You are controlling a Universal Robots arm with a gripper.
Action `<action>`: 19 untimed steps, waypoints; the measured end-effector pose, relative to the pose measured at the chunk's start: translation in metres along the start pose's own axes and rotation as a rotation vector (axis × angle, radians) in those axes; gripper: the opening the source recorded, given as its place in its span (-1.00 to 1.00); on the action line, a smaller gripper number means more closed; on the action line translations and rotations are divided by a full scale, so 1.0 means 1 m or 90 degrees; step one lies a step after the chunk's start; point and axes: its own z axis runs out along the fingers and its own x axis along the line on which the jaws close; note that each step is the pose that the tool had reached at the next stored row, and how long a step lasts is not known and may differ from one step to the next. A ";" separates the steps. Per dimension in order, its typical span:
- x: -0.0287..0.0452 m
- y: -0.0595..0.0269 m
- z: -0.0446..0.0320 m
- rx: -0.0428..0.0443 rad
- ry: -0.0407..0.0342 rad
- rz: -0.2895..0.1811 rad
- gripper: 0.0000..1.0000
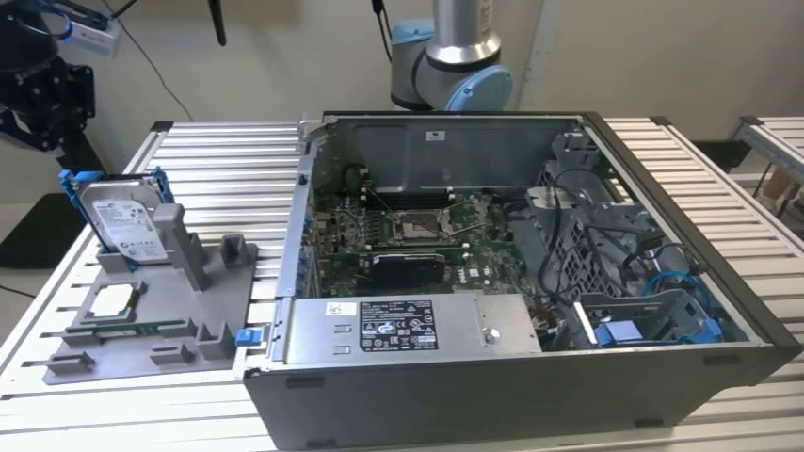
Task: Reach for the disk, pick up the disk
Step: 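Pick up the disk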
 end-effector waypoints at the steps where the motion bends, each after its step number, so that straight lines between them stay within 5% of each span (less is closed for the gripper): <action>1: 0.0000 0.0000 0.0004 -0.0001 0.0001 -0.005 1.00; 16: 0.0001 -0.0002 0.0083 -0.0029 0.0026 -0.173 1.00; 19: 0.0001 -0.0006 0.0133 -0.0031 0.0027 -0.184 1.00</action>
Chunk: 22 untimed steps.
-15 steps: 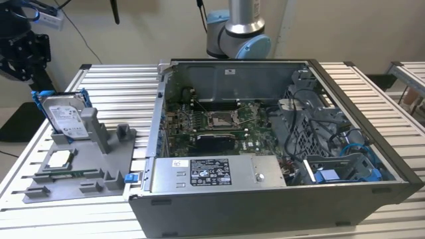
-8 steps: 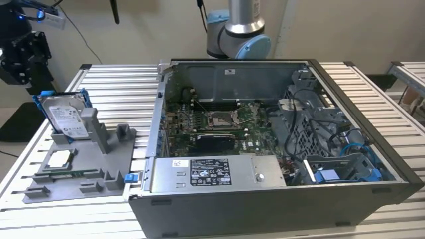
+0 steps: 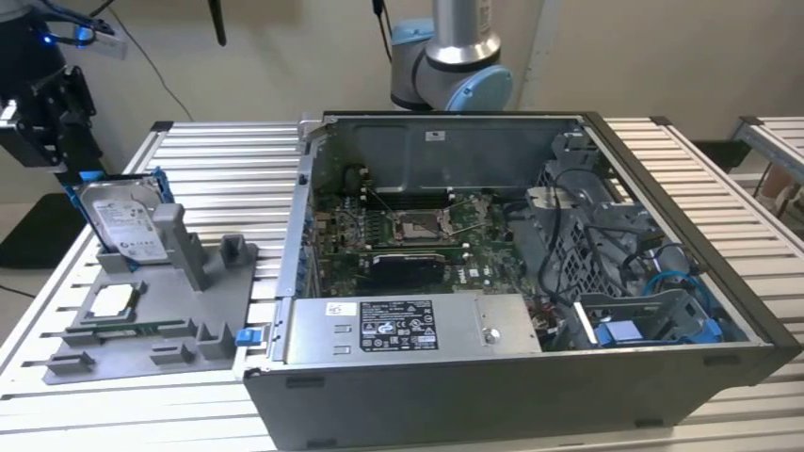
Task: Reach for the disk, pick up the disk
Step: 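Pick up the disk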
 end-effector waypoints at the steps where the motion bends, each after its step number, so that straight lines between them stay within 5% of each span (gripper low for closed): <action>1: 0.0001 -0.0001 0.0018 0.0000 0.0000 0.000 1.00; 22: 0.0010 -0.0022 0.0400 0.0001 -0.0004 0.005 1.00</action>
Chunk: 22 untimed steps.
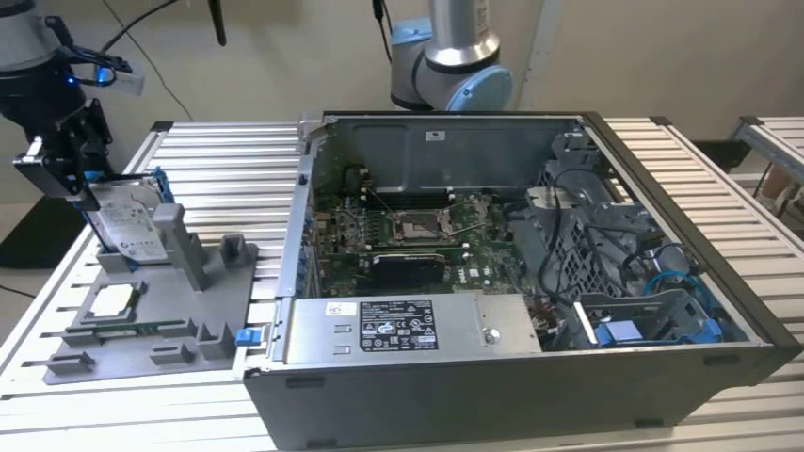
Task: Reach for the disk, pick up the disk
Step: 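Pick up the disk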
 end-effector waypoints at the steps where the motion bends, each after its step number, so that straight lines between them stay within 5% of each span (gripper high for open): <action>1: 0.0000 0.0000 0.0017 0.0001 -0.0004 0.000 1.00; 11: 0.0003 -0.0004 0.0180 0.0008 -0.0039 0.000 1.00; 22: 0.0006 -0.0006 0.0301 0.0071 -0.0157 0.000 1.00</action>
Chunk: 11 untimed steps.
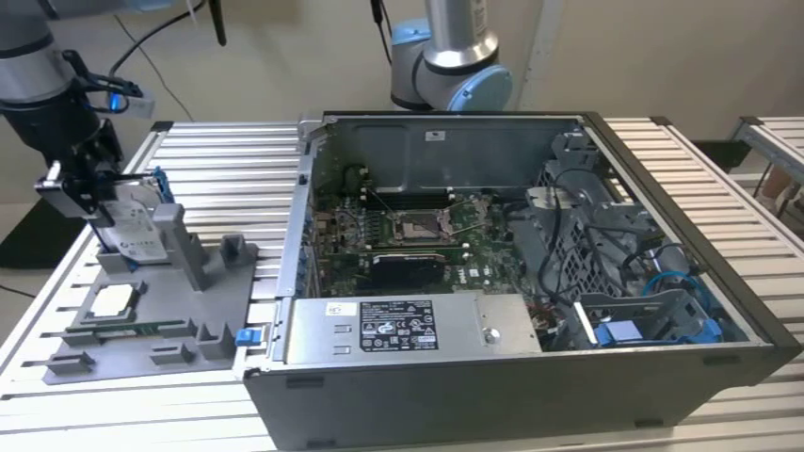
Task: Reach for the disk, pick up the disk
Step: 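Pick up the disk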
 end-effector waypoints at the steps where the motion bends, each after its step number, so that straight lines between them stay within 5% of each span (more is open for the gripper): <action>1: 0.0001 -0.0001 0.0005 0.0005 -0.0025 0.000 1.00; 6: 0.0001 -0.0001 0.0026 0.0018 -0.0101 0.000 1.00; 11: 0.0002 -0.0001 0.0053 0.0017 -0.0110 0.000 1.00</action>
